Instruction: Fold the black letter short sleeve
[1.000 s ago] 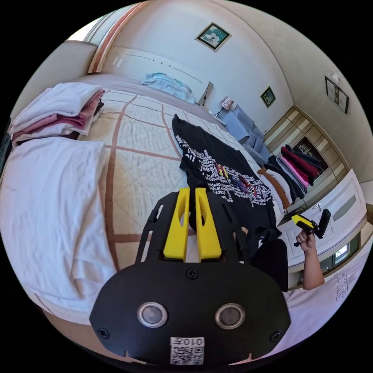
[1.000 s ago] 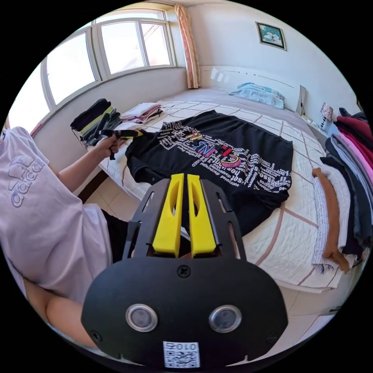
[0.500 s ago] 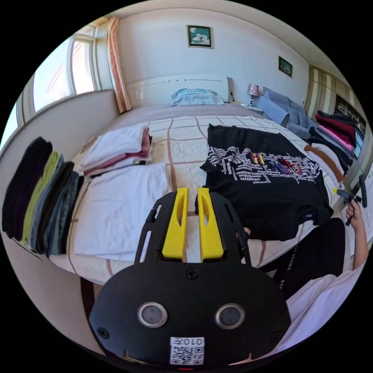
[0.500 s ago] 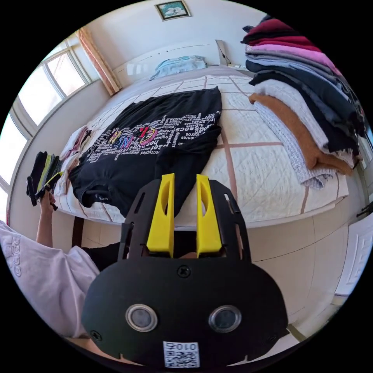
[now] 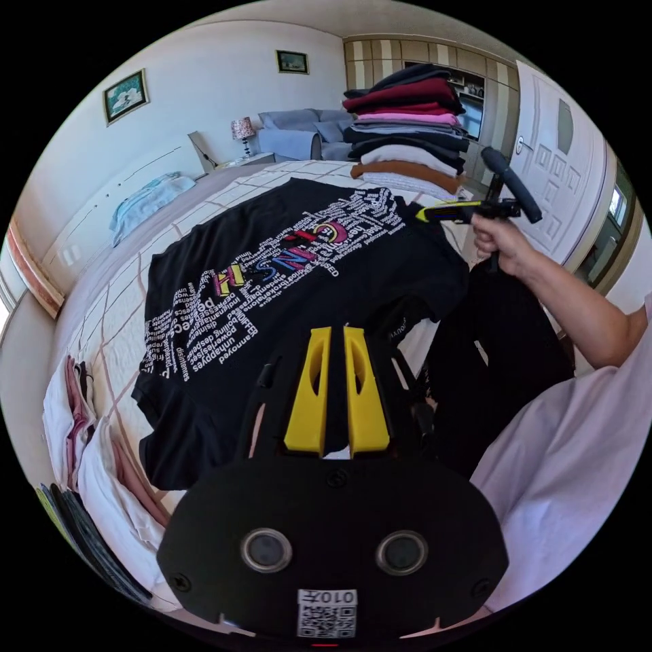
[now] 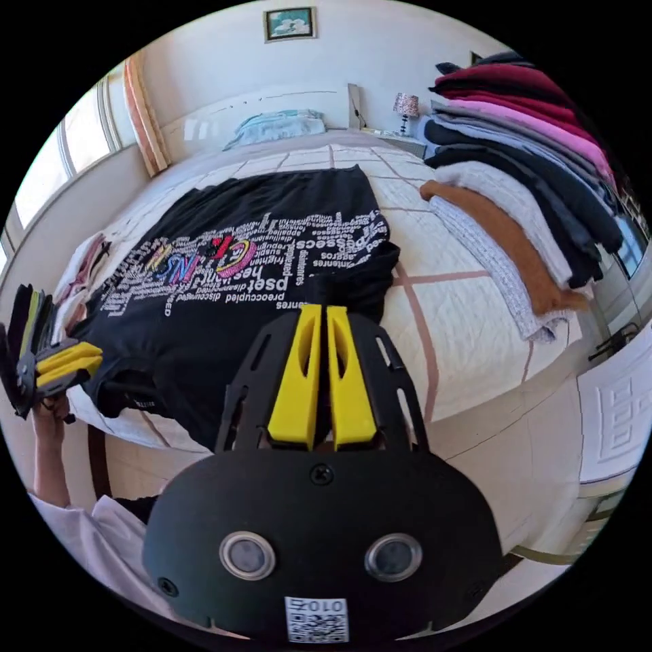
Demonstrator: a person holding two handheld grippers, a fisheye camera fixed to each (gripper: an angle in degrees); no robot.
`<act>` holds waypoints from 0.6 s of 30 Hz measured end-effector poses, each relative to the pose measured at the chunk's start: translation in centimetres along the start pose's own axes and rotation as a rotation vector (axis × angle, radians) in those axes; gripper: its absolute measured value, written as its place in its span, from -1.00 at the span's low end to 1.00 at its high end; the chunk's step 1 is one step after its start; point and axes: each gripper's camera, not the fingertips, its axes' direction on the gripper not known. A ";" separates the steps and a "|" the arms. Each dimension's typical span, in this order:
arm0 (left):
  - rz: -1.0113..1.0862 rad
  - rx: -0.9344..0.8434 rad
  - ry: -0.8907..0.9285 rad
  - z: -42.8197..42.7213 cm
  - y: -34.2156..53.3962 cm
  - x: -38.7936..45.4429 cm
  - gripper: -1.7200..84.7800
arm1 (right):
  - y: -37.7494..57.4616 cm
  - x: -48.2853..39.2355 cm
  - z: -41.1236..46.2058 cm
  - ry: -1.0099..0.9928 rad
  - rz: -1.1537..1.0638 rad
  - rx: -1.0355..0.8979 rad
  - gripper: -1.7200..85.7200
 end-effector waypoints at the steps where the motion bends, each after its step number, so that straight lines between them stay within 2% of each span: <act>1: -0.012 -0.022 -0.012 0.1 0.8 -0.2 -0.89 | 0.4 1.2 -1.1 0.005 0.027 0.016 -0.87; 4: -0.061 -0.102 0.013 1.4 2.8 -1.2 -0.89 | 3.1 7.7 -3.4 -0.007 0.151 0.001 -0.88; 6: -0.078 -0.136 0.038 2.3 3.8 -1.4 -0.88 | 4.8 10.9 -0.5 -0.090 0.236 -0.140 -0.88; 8: -0.097 -0.125 0.052 2.2 4.2 -1.3 -0.87 | 5.3 11.0 2.1 -0.170 0.223 -0.271 -0.88; 14: -0.048 -0.128 -0.151 -1.4 7.1 0.3 -0.82 | 6.0 6.7 -3.7 -0.022 0.150 -0.079 -0.75; 18: 0.145 -0.150 -0.187 -0.8 9.1 3.1 -0.82 | 7.2 -1.8 -4.0 -0.228 -0.105 -0.129 -0.68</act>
